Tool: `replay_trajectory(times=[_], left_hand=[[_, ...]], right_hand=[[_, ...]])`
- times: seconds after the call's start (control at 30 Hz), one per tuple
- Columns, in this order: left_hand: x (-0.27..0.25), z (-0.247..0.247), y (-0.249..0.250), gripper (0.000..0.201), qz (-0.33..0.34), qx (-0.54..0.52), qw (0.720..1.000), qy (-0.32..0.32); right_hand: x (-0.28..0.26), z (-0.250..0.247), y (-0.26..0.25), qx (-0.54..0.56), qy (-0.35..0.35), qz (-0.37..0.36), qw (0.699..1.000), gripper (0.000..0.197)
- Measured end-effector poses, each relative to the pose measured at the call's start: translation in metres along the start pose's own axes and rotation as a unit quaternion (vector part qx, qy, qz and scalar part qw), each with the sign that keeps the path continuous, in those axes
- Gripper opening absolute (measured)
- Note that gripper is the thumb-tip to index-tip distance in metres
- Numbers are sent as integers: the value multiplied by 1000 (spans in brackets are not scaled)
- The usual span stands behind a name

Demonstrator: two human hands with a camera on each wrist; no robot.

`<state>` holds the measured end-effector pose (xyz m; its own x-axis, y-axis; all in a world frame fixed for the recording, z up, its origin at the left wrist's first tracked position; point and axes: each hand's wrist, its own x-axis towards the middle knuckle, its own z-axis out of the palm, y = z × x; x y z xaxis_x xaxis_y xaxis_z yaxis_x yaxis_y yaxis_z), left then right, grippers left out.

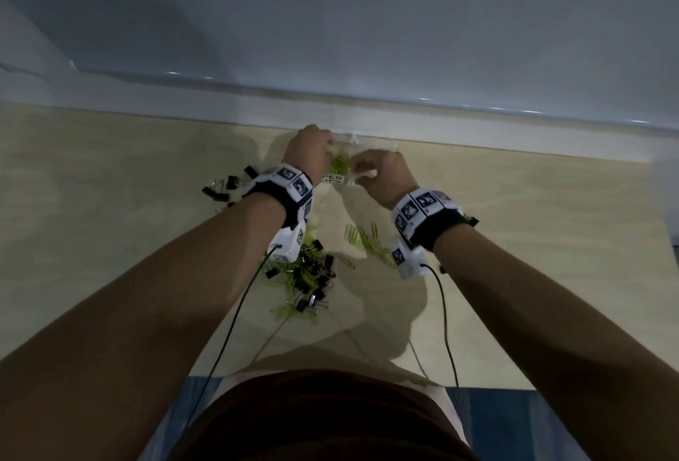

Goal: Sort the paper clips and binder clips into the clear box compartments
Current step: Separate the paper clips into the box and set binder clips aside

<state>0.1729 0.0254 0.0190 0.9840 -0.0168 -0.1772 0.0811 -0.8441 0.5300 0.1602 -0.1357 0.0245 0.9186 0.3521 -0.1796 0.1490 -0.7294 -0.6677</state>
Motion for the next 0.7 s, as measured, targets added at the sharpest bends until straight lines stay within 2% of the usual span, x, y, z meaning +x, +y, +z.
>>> replay_trajectory(times=[0.03,0.1,0.13,0.2,0.27,0.33,0.4,0.47,0.53,0.6,0.7], left_hand=[[-8,3,0,22,25,11,1000,0],[-30,11,1,22,81,9,996,-20],[-42,18,0,25,101,7,993,-63],[-64,36,-2,45,117,41,974,-187],[-77,55,-5,68,128,115,950,-260],[-85,70,-7,76,133,152,944,-260],[-87,79,-5,75,136,145,951,-238],[-85,84,0,67,131,114,958,-229],[-82,86,4,51,126,83,963,-223],[-79,86,6,37,118,64,968,-212],[-78,86,6,27,106,55,970,-212]], right_hand=[[-12,-3,9,-24,-15,-10,1000,26],[-36,-6,27,-85,-86,13,993,30],[-48,-6,34,-114,-129,30,985,35],[-67,-5,44,-169,-197,40,965,50],[-82,1,46,-195,-225,46,954,70],[-91,12,47,-190,-214,80,955,83],[-95,24,45,-190,-184,93,960,76],[-95,32,38,-200,-147,58,967,53],[-93,35,29,-158,-113,47,980,33],[-92,37,26,-108,-86,62,988,27],[-92,41,33,-75,-70,87,991,27]])
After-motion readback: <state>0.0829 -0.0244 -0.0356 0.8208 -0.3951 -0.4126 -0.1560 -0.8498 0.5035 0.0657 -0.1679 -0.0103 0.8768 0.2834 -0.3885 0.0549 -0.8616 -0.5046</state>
